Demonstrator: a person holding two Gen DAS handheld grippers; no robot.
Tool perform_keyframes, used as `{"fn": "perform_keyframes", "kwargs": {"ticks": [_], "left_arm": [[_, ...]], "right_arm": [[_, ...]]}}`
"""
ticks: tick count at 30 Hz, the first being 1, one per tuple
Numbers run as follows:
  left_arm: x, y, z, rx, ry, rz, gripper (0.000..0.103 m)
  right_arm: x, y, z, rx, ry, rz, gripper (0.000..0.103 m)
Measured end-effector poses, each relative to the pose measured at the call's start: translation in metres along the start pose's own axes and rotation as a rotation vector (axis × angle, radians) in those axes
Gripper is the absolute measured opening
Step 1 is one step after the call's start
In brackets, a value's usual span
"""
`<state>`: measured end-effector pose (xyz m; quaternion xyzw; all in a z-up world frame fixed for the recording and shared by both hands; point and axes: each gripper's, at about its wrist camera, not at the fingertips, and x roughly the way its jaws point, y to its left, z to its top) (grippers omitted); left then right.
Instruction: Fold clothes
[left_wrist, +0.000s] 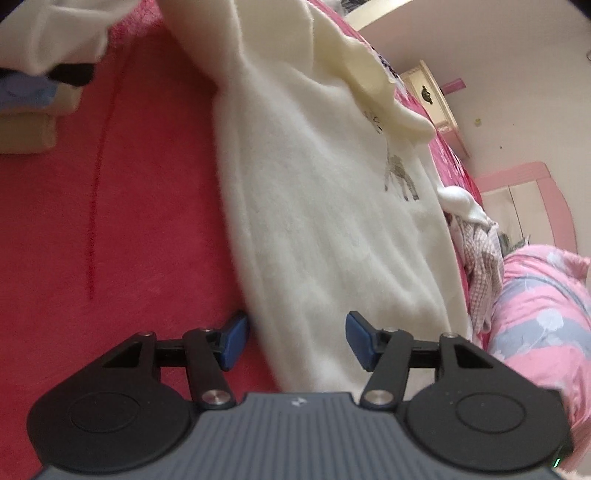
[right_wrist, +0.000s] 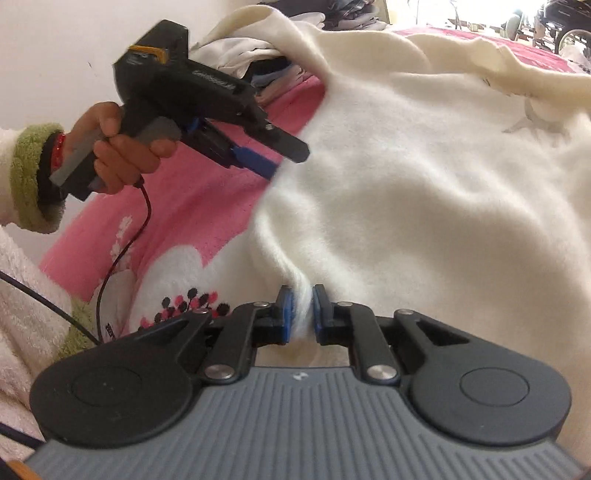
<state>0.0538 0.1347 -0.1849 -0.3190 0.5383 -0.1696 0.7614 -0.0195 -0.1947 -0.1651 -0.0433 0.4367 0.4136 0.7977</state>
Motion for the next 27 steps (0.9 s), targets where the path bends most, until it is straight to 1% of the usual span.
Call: {"fn": "perform_keyframes", "kwargs": {"ticks": [1,3,5,6,7,10,12,14,15,16,17,19,21,23,24,25,27], "left_arm": [[0.001,-0.001,0.001,-0.004,-0.003,0.001,0.058],[0.004,-0.002,0.003,-0.01,-0.004,0.002,0.058],[0.005,-0.001,0.004,-0.017,-0.004,0.003,0.057],[0.006,-0.001,0.004,-0.022,-0.005,0.002,0.057],[0.006,-0.001,0.004,-0.029,-0.004,-0.001,0.056],[0.007,0.002,0.005,-0.059,-0.001,-0.016,0.056],[0.007,0.005,0.007,-0.081,0.0,-0.03,0.056],[0.008,0.007,0.007,-0.096,-0.005,-0.036,0.054],[0.007,0.008,0.007,-0.1,-0.01,-0.036,0.054],[0.006,0.008,0.007,-0.101,-0.018,-0.033,0.052],[0.005,0.007,0.007,-0.096,-0.031,-0.024,0.052],[0.006,0.004,0.006,-0.079,-0.055,-0.001,0.052],[0.011,-0.001,0.007,-0.056,-0.068,0.034,0.047],[0.014,-0.01,0.007,-0.022,-0.076,0.099,0.022],[0.014,-0.015,0.007,-0.006,-0.08,0.121,0.017],[0.011,-0.018,0.007,-0.002,-0.086,0.118,0.014],[-0.006,-0.024,0.005,-0.018,-0.114,0.077,0.012]], "right_arm": [[0.003,0.001,-0.002,-0.01,0.0,0.005,0.014],[0.008,0.009,-0.005,-0.041,0.007,0.016,0.025],[0.013,0.018,-0.008,-0.079,0.012,0.027,0.043],[0.013,0.023,-0.009,-0.111,0.009,0.025,0.047],[0.012,0.027,-0.011,-0.144,0.005,0.023,0.051],[0.012,0.041,-0.017,-0.251,0.0,0.01,0.056],[0.02,0.054,-0.023,-0.369,0.025,-0.039,0.056],[0.026,0.063,-0.028,-0.476,0.04,-0.101,0.051],[0.027,0.065,-0.028,-0.495,0.039,-0.119,0.045],[0.024,0.062,-0.023,-0.457,0.029,-0.126,0.017],[0.02,0.055,-0.017,-0.395,0.018,-0.126,0.011],[0.011,0.037,-0.006,-0.252,-0.003,-0.079,0.01],[0.006,0.023,-0.001,-0.147,-0.023,-0.023,0.009],[0.001,0.014,0.002,-0.07,-0.039,0.036,0.009],[-0.003,0.014,0.004,-0.059,-0.051,0.063,0.009],[-0.006,0.013,0.006,-0.048,-0.064,0.091,0.008],[-0.017,0.014,0.013,-0.038,-0.084,0.147,0.008]]}}
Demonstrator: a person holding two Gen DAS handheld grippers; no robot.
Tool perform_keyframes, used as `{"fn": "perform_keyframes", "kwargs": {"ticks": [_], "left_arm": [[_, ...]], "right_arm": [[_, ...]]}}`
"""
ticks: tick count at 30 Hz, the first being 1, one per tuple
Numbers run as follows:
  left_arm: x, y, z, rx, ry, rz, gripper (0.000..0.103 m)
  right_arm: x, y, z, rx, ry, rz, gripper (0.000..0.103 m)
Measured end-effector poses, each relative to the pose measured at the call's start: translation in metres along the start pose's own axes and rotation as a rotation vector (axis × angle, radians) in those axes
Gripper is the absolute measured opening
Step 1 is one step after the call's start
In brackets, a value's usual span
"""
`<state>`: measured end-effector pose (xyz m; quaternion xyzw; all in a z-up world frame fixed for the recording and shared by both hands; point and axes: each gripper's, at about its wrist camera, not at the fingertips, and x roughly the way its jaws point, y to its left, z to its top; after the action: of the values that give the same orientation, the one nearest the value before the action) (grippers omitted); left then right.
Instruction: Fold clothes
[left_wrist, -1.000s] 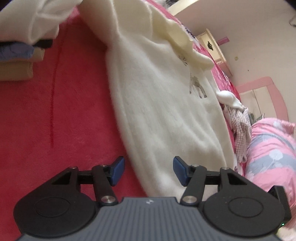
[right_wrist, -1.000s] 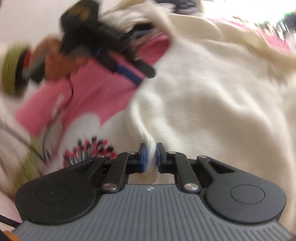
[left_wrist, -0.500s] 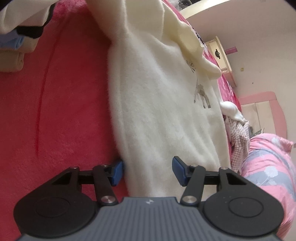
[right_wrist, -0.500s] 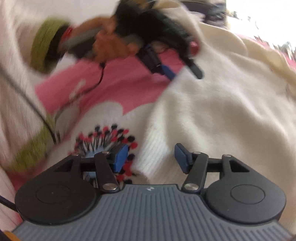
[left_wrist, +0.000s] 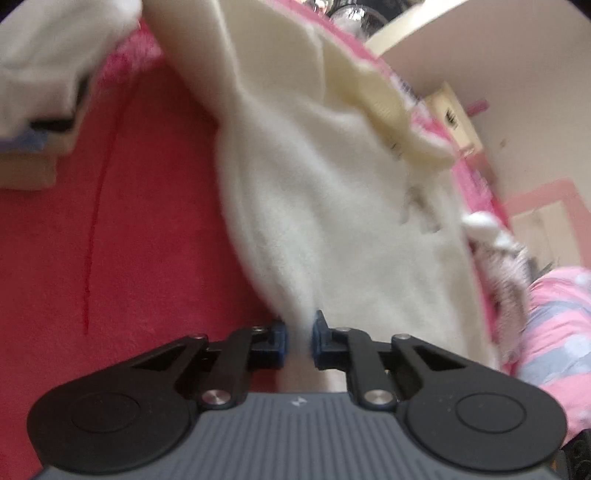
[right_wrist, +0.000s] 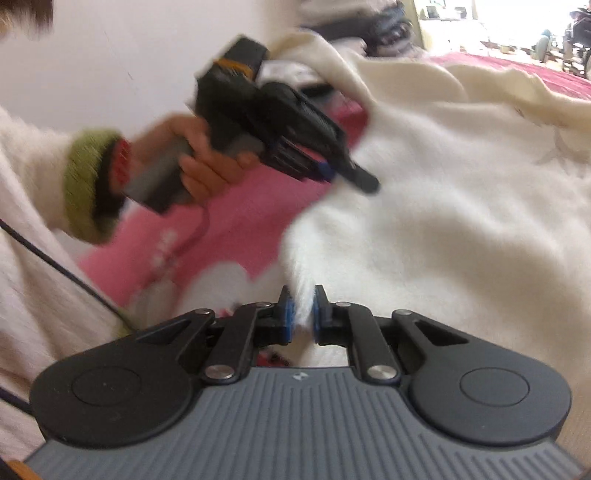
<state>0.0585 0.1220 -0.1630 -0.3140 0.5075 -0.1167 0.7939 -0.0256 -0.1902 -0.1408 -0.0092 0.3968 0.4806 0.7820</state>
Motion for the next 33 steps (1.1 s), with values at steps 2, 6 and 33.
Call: {"fn": "perform_keyframes", "kwargs": {"ticks": [2,6,33], "left_arm": [[-0.019,-0.005,0.003,-0.011,-0.007,-0.011,0.012],[-0.029,-0.003,0.002,0.034,0.01,0.068,0.012],[0.018,-0.037,-0.122,0.205,0.416,-0.026,0.008]], "right_arm": [[-0.01,0.005,0.009,-0.014,-0.007,0.055,0.008],[-0.01,0.02,0.017,-0.085,0.043,0.112,0.008],[-0.172,-0.179,-0.062,0.831,-0.458,-0.492,0.045]]}}
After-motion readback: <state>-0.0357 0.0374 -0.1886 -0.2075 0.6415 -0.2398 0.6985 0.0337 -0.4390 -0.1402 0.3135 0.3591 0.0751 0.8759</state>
